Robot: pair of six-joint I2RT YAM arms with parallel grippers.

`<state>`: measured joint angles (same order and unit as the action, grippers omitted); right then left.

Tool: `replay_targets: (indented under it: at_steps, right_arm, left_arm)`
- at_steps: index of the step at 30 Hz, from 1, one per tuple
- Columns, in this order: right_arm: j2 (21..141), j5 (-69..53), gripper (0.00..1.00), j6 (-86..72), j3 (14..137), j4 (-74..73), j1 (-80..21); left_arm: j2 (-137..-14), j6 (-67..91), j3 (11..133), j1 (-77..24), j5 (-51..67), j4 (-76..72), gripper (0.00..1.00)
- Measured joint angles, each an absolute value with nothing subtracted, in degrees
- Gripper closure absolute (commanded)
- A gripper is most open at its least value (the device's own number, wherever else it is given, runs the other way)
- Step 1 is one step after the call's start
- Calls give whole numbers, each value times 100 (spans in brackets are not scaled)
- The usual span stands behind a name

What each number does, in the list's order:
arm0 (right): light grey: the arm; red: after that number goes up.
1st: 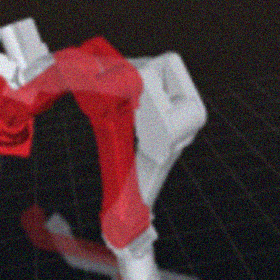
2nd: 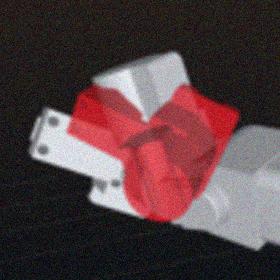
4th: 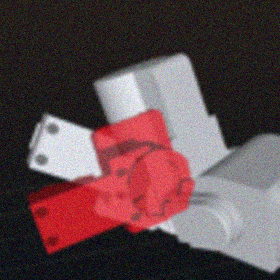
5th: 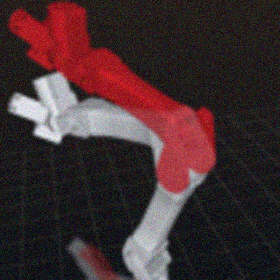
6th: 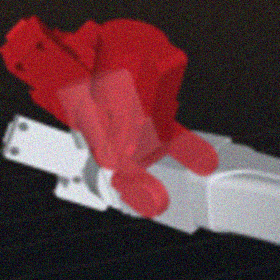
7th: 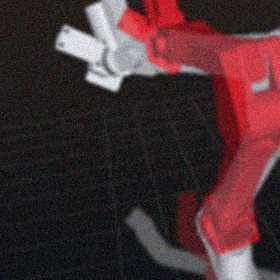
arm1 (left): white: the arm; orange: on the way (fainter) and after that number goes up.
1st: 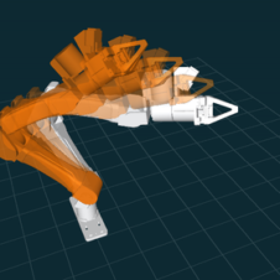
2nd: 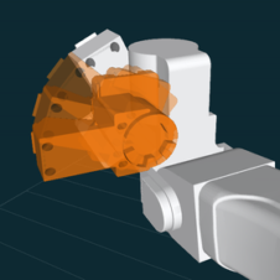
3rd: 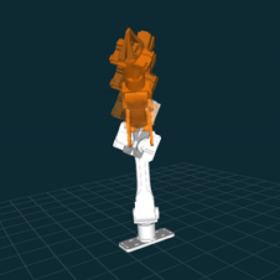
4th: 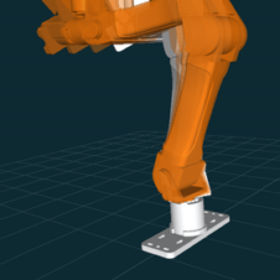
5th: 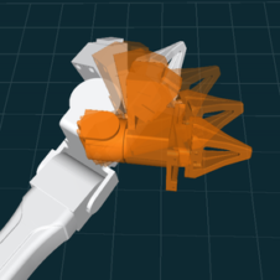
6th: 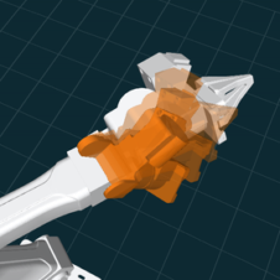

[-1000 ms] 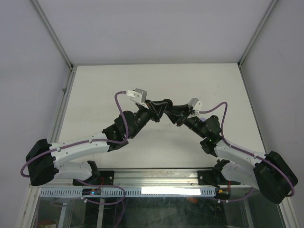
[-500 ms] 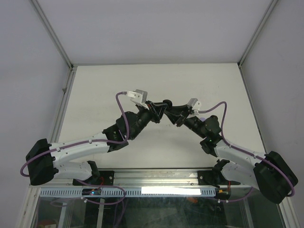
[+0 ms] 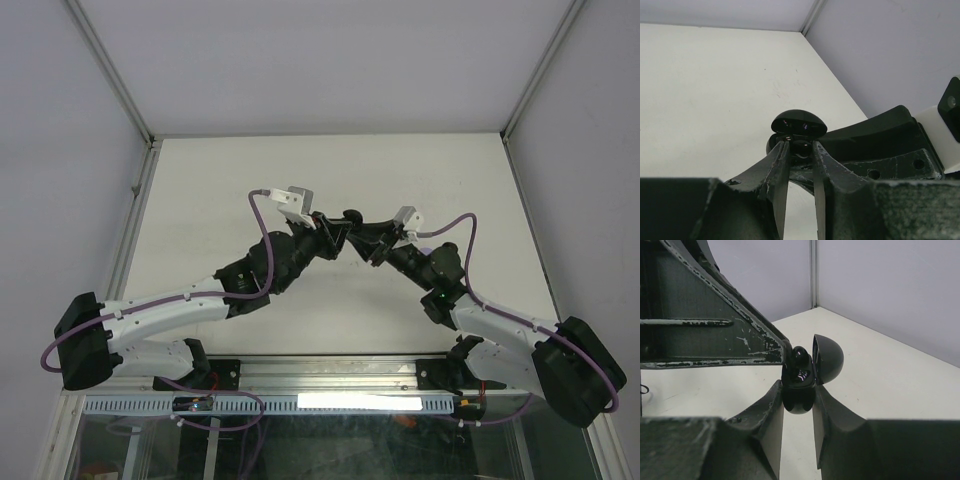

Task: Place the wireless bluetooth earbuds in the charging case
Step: Place the earbud in the charging case.

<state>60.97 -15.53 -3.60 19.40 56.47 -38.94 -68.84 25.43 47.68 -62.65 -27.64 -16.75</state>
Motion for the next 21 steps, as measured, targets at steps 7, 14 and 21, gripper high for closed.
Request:
replay_targets:
  at_steps: [7,14,21]
  right_arm:
    - [6123,-1542,100,-360,1938,5651,-3894]
    - [6143,-1520,100,-362,1938,5743,-3894]
    - [6169,-1520,100,-381,1938,5811,-3894]
  left_arm:
    - [-6884,2781,4928,-6265,-2762,-1291,67]
    - [-6748,2941,5043,-6267,-2519,-884,56]
    - [-6600,2941,5109,-6267,-2027,-679,54]
